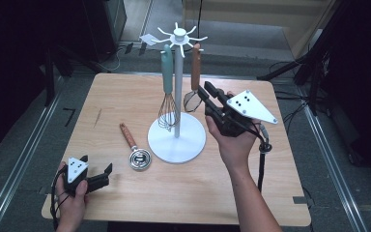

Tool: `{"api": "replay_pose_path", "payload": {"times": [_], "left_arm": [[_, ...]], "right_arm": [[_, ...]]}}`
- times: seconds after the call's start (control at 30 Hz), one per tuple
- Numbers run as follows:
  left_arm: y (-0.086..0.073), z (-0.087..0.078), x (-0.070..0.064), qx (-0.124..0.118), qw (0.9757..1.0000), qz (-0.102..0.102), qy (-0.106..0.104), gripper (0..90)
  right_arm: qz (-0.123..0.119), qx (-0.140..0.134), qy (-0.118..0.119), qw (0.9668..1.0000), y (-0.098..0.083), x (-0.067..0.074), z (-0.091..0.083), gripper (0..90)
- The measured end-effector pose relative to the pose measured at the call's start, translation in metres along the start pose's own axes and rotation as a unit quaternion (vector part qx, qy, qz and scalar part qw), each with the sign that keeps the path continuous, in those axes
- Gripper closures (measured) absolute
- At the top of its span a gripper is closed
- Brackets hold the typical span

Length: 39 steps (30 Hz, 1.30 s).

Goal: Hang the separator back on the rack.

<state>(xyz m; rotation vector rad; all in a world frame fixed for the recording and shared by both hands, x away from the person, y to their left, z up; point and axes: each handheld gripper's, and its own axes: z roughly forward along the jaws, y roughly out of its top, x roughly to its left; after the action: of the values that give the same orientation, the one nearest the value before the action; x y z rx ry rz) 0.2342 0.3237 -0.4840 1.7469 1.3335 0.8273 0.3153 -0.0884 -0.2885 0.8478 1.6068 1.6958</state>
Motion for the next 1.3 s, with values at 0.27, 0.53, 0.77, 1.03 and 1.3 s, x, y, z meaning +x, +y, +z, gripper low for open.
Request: {"api": "replay_pose_path", "payload": {"times": [0.27, 0.53, 0.77, 1.03, 1.3], "left_arm": [[0.000, 0.000, 0.000, 0.002, 1.0000, 0.000, 0.000, 8.3], [0.000, 0.000, 0.000, 0.001, 1.0000, -0.002, 0.000, 8.3], [0.000, 0.000, 0.000, 0.001, 1.0000, -0.002, -0.001, 8.4], [0.000, 0.000, 0.000, 0.001, 1.0000, -0.001, 0.000, 8.4], [0.000, 0.000, 0.000, 0.002, 1.0000, 0.000, -0.001, 8.5]], "right_arm": [[-0.001, -0.013, 0.000, 0.9999, 0.014, -0.003, 0.006, 90.0], [-0.018, -0.030, -0.017, 0.9992, 0.026, -0.004, 0.024, 90.0], [-0.019, -0.038, -0.029, 0.9987, 0.032, -0.010, 0.029, 90.0], [-0.038, -0.045, -0.016, 0.9981, 0.044, -0.010, 0.033, 90.0], [-0.037, -0.066, -0.005, 0.9971, 0.055, -0.008, 0.029, 90.0]]}}
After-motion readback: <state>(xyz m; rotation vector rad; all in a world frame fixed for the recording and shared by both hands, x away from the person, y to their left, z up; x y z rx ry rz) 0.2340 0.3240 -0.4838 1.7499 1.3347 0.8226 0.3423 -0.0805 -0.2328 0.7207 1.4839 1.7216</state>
